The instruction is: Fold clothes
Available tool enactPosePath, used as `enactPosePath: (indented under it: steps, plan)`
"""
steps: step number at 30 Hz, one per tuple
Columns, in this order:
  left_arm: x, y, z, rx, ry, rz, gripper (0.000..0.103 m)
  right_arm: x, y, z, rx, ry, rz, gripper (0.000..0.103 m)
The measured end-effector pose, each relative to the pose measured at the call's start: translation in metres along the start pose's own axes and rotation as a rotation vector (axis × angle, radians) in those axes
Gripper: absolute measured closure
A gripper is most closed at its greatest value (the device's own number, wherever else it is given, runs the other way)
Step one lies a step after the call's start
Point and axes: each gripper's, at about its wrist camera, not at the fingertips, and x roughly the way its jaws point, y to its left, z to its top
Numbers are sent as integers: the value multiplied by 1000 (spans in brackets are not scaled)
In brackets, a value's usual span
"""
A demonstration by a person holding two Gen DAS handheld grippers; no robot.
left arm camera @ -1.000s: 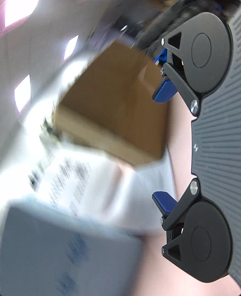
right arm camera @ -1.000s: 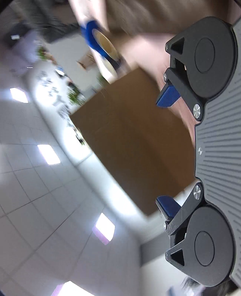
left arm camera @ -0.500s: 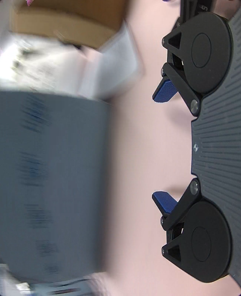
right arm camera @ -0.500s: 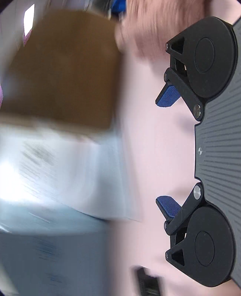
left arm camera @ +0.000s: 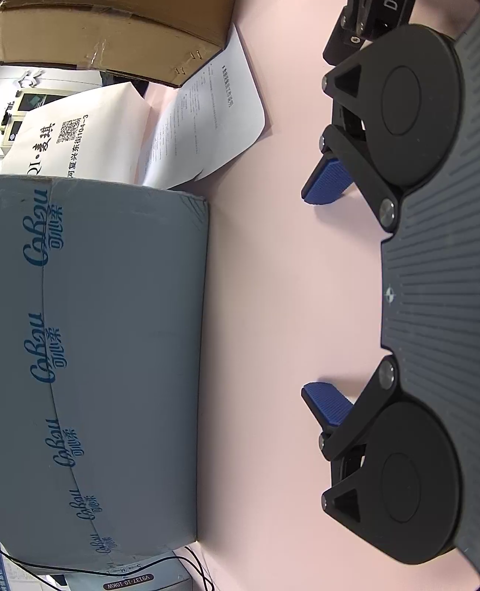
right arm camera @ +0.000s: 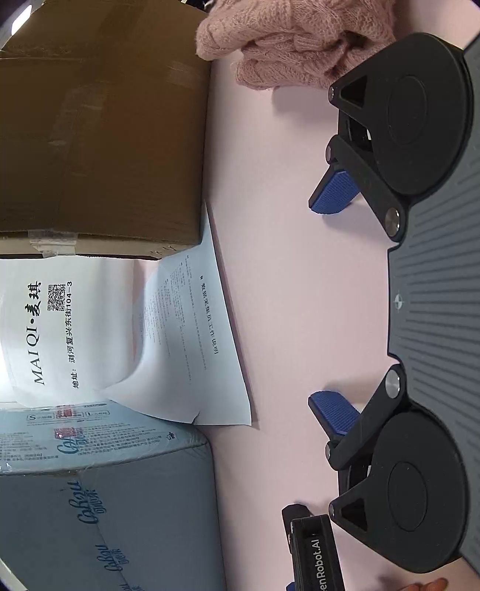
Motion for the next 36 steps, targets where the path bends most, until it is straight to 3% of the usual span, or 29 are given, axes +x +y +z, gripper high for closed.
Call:
enactPosePath:
  steps: [5,7,14,36]
  plan:
    - [1,-1,0,-1,-2,-1,0,-2,2,0,3,0,2,0]
    - [1,-1,0,-3,-2,-3,0,20,-24,4,6,-4,-4,0]
    - [1,-1,0,-7,-4,-7,0,2,-2,2,5,-4,-8,0]
    - [1,-4,-2,-10,-5,-6,0,2,-3,3,3,-3,-1,0]
